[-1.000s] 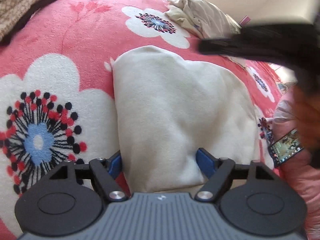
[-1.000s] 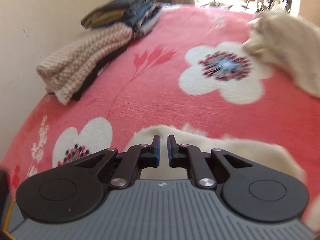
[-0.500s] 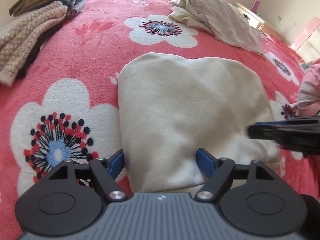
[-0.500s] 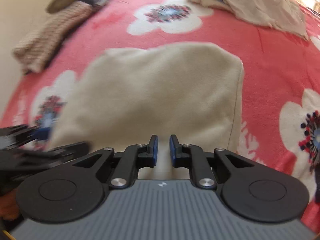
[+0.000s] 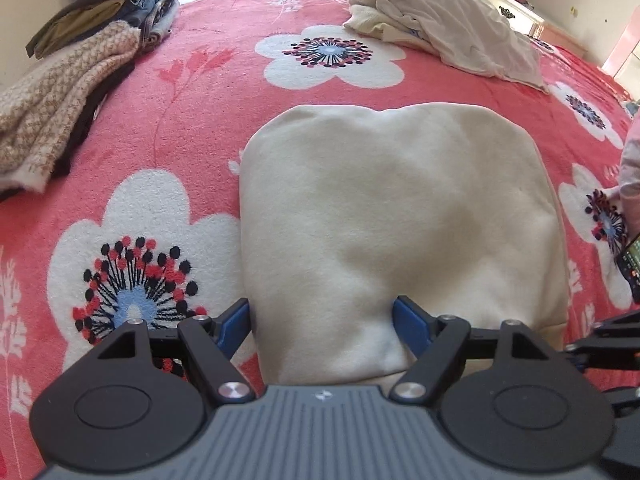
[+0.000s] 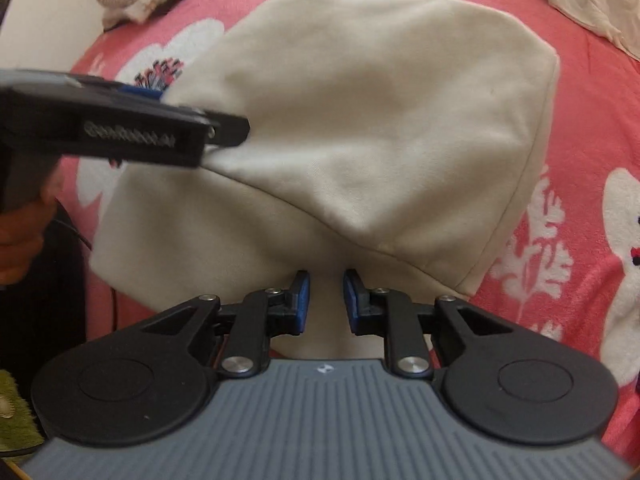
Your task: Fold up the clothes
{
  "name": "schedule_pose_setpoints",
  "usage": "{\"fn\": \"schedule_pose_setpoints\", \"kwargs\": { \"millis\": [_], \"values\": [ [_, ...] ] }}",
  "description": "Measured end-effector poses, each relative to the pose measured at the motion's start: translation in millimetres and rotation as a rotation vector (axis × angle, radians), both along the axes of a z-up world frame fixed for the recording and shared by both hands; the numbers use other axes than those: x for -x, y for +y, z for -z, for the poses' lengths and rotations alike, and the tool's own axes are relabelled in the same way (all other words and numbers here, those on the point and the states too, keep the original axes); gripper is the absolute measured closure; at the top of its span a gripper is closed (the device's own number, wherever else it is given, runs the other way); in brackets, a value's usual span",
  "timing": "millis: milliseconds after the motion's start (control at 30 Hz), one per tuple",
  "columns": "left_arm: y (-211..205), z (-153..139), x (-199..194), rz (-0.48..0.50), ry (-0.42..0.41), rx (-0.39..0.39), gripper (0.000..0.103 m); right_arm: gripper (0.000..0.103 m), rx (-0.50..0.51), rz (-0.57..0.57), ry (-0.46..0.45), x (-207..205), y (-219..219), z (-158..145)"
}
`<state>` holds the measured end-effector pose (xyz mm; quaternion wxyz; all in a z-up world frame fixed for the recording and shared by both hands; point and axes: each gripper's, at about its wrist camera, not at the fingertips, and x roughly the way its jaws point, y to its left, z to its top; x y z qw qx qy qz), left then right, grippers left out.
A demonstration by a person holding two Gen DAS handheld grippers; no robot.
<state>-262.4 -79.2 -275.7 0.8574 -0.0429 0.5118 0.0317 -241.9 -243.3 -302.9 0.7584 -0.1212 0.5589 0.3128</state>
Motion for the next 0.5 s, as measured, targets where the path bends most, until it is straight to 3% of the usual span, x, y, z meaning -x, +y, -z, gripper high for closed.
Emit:
{"fn": "schedule_pose_setpoints", "kwargs": {
  "millis": [267,500],
  "values": [
    [-1.4,-1.0,-2.6,0.007,0.014,-0.019,0.025,0.085,-0.073,0.150,-0.103,-12.3,-36.4,-42.4],
    [-7.7,-0.9,-3.3,0.023,0.017,-0.050,0.025,0.085,0.000,0.139,-0.071,-31.5,-28.5,9.0]
  ]
}}
